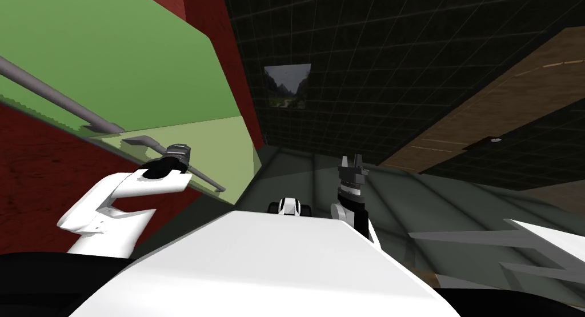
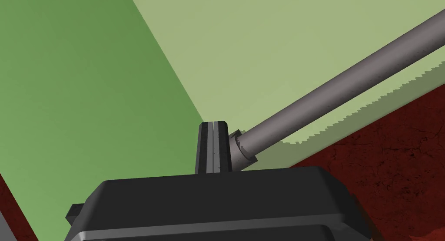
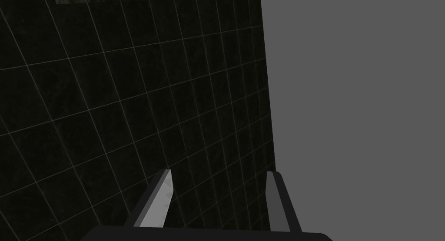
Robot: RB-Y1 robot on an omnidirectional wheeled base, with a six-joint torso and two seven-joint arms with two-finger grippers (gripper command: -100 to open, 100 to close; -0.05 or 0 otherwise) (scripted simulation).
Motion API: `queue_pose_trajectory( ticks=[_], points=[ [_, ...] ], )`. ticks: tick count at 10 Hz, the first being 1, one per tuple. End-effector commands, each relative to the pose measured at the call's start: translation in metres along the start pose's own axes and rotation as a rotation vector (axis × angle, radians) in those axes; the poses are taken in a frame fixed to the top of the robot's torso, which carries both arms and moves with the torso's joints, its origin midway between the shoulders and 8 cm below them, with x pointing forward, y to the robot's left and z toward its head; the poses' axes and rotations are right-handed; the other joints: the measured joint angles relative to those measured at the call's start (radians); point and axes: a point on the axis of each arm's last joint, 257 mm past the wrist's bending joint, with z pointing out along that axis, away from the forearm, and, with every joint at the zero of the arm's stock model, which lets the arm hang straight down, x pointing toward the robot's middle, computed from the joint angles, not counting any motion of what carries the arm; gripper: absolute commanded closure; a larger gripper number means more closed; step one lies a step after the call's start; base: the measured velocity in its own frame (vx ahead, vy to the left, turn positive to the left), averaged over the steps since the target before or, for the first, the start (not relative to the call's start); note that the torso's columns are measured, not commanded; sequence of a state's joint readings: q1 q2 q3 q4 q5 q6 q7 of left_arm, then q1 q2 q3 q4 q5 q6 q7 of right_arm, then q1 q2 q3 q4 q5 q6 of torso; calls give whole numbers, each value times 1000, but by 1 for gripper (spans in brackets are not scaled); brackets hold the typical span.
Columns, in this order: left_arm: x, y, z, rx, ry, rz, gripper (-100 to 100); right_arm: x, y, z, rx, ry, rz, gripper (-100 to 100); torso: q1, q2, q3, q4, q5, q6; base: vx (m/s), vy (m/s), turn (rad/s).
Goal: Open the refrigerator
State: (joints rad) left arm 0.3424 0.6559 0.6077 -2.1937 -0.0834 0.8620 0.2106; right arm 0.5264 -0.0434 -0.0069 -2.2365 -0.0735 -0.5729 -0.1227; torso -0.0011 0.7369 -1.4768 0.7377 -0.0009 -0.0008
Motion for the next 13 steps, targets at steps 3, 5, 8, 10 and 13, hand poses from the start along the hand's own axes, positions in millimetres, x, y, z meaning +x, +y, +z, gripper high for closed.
queue_pose_trajectory(
  ticks=[3, 5, 8, 10, 13],
  points=[
    [-28, 12, 9, -43, -72, -17, -100, 0, 0, 0, 0, 0, 0, 0, 9, 0, 0, 0, 3, 0, -9, -84, -36],
    [-32, 8, 9, -37, -80, -15, -100, 0, 0, 0, 0, 0, -1, 0, 12, 1, 1, 0, 5, 1, -9, 146, 22],
    [-42, 1, 8, -21, -99, -10, -100, 0, 0, 0, 0, 0, -1, 0, 0, 0, 0, 0, 1, 1, 25, 173, 29],
    [-49, -5, 8, -9, -114, -6, -100, 0, 0, 0, 0, 0, -1, 0, 1, 2, 1, 0, 1, 1, 2, 182, 31],
    [-54, -12, 6, -5, -119, -6, -100, 0, 0, 0, 0, 0, -1, 0, -1, 1, 1, 0, 2, 0, 23, 127, -5]
  ],
)
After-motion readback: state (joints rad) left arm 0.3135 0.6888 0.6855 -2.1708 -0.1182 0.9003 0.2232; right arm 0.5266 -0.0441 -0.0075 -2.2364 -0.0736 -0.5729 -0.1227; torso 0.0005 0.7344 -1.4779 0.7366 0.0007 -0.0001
